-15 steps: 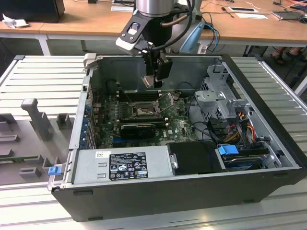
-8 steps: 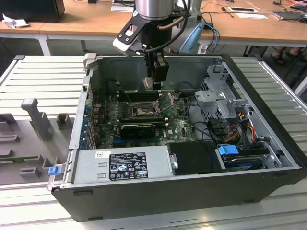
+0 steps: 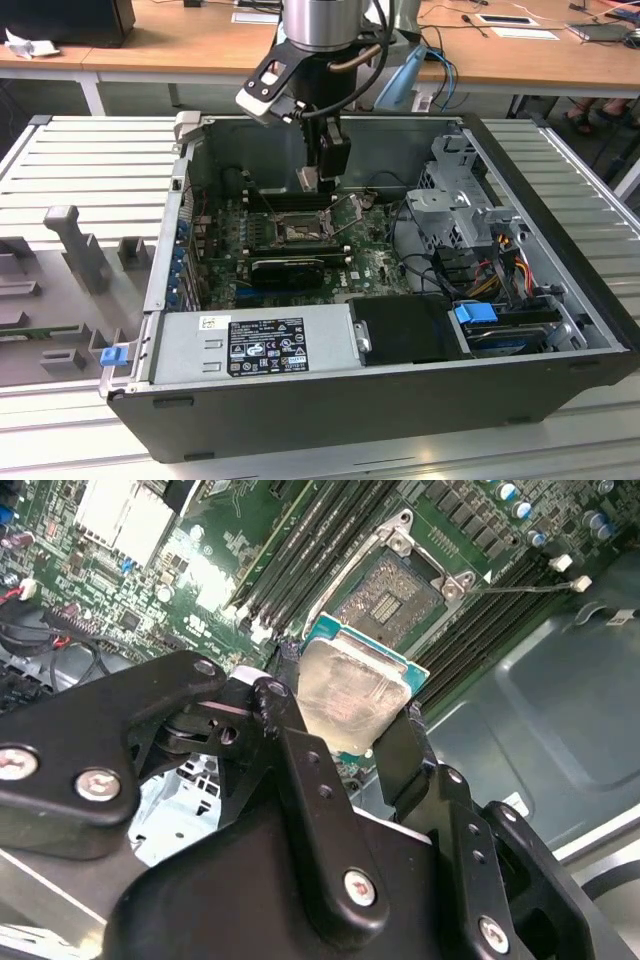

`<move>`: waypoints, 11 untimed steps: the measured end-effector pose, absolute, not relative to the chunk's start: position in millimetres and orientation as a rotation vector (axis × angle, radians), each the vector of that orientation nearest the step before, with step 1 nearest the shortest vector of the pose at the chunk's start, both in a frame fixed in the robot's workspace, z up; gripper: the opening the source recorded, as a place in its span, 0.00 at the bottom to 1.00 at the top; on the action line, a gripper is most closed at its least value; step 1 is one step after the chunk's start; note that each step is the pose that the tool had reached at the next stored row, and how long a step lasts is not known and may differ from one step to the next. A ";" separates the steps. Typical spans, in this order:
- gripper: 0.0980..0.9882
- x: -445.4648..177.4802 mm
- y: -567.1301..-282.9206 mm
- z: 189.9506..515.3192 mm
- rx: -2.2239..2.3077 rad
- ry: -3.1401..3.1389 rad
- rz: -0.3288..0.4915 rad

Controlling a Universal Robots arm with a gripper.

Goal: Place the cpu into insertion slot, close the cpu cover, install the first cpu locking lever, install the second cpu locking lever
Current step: 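Place the cpu into insertion slot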

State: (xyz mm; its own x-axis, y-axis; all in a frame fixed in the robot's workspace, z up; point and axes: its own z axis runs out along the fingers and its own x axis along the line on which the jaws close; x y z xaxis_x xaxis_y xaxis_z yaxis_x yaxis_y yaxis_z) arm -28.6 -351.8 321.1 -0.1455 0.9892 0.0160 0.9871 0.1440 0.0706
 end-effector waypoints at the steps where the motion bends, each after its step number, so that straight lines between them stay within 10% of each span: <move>1: 0.50 -28.6 -351.8 320.9 2.031 2.350 0.099; 11: 0.50 -28.6 -351.8 314.2 2.033 2.348 0.099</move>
State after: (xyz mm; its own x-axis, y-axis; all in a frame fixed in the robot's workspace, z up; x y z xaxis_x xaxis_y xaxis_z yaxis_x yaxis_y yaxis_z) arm -28.6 -351.8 314.2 -0.1436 0.9895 0.0158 0.9873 0.1422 0.0704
